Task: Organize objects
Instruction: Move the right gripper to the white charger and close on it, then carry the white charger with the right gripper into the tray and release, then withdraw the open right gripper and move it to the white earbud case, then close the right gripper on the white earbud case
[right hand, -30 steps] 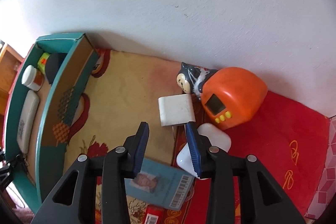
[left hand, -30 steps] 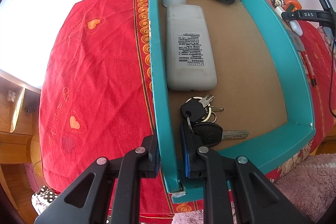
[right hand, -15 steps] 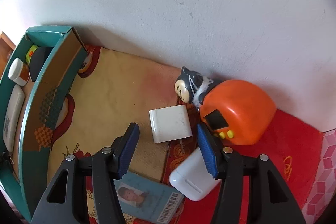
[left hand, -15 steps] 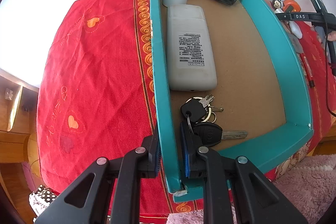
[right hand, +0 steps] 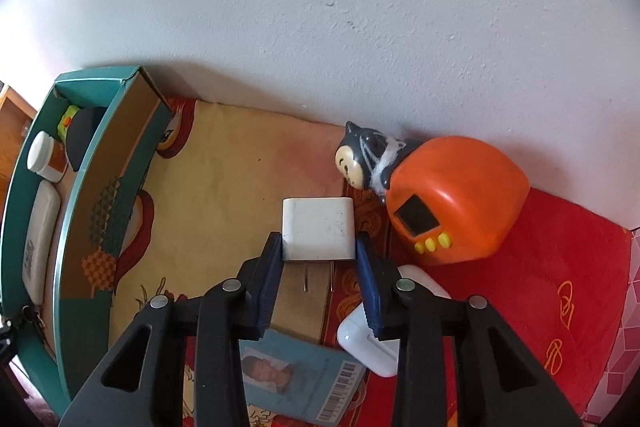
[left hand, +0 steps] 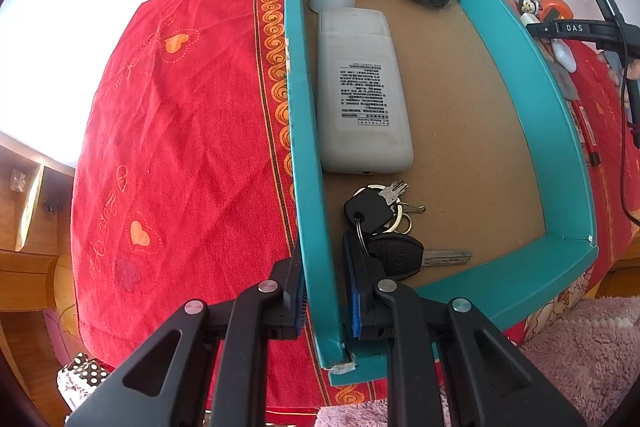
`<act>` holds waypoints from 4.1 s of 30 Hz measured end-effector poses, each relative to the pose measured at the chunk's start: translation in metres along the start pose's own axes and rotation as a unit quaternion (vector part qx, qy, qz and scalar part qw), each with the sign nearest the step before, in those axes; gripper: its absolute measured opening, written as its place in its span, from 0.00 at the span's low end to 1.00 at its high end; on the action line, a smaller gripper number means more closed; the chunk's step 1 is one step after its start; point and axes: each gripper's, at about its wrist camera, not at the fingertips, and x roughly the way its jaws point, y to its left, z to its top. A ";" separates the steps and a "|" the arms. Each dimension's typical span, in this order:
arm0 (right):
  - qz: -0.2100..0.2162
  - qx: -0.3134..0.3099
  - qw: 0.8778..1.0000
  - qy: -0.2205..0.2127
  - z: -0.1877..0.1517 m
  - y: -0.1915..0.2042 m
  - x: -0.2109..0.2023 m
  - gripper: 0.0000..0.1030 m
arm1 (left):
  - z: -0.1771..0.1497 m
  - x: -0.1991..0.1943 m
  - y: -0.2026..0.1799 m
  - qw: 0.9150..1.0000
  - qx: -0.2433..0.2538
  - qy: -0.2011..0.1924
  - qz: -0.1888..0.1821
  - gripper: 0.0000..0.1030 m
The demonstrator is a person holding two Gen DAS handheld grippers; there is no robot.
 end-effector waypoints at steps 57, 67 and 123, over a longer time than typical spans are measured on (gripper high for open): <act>0.062 -0.134 0.989 0.021 0.054 0.234 0.031 0.35 | -0.011 0.001 -0.009 1.000 -0.018 -0.008 0.002 0.14; 0.079 -0.137 0.987 -0.006 0.050 0.231 0.010 0.48 | -0.010 0.003 -0.009 1.000 -0.020 -0.007 0.003 0.14; -0.038 0.163 0.986 -0.021 -0.031 -0.038 -0.019 0.43 | -0.006 0.002 -0.010 1.000 -0.030 -0.003 0.008 0.14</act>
